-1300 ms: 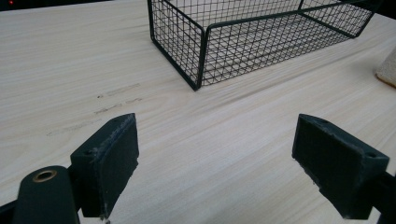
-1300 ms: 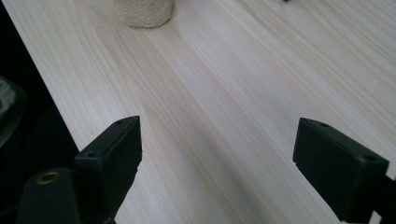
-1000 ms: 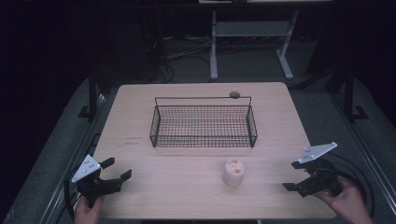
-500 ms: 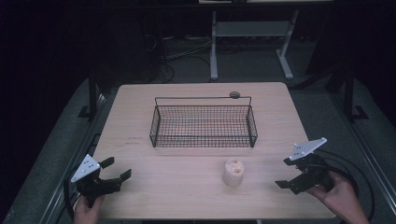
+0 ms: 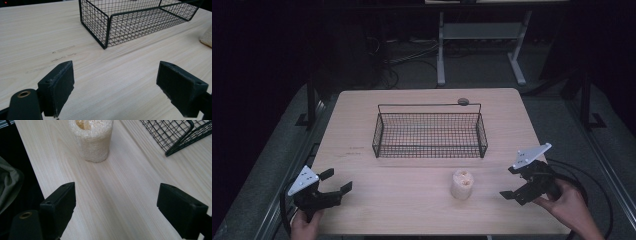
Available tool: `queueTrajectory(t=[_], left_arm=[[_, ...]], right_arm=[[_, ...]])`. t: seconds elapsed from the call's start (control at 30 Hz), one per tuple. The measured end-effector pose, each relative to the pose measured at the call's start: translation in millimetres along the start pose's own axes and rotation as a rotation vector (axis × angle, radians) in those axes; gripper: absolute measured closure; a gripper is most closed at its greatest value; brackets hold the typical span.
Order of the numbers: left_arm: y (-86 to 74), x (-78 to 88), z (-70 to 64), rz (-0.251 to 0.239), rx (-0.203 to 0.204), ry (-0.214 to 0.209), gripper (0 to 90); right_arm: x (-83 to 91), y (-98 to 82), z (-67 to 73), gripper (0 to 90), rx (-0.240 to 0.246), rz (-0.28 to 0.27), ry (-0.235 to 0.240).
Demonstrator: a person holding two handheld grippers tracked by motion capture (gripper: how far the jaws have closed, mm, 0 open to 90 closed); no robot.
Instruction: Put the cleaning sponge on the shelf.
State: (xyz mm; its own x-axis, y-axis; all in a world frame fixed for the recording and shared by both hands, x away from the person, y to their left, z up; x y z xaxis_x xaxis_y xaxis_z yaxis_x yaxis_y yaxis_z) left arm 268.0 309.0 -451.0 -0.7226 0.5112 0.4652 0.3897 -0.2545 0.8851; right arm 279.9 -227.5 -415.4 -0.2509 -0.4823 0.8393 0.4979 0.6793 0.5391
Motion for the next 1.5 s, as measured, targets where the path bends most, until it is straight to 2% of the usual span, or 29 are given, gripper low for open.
queueTrajectory(t=[0.2, 0.5, 0.83, 0.97, 1.5], left_arm=[[0.1, 0.1, 0.1, 0.000, -0.001, 0.001, 13.8], [0.4, 1.6, 0.8, -0.003, -0.003, 0.004, 13.8], [1.2, 1.5, 0.5, -0.009, -0.002, 0.004, 13.8], [1.3, 1.9, 0.6, -0.012, -0.001, 0.004, 13.8], [1.5, 2.9, 1.0, -0.010, -0.004, 0.005, 13.8]], right_arm=[[-2.3, 6.8, 1.4, 15.1, 0.011, 0.003, 0.006], [-8.7, 21.6, 4.4, 15.1, 0.055, 0.015, 0.018], [-15.1, 32.3, 7.0, 15.1, 0.065, 0.022, 0.037], [-20.2, 41.2, 9.6, 15.0, 0.090, 0.025, 0.049], [-39.1, 61.5, 19.4, 15.1, 0.125, 0.044, 0.089]])
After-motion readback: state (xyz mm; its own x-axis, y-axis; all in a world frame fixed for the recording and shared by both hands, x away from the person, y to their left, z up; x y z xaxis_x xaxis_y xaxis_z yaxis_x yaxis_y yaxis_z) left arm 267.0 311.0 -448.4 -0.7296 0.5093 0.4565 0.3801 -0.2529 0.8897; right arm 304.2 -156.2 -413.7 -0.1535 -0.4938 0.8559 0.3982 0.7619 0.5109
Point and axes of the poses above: each handheld gripper's, and its own axes: x roughly backward along the jaws, y roughly out of its top, z roughly to its left, the point moved 5 cm from there along -x, roughly forward along the jaws, and after that the axes turned 3 degrees about -x, right-handed, at the moved point
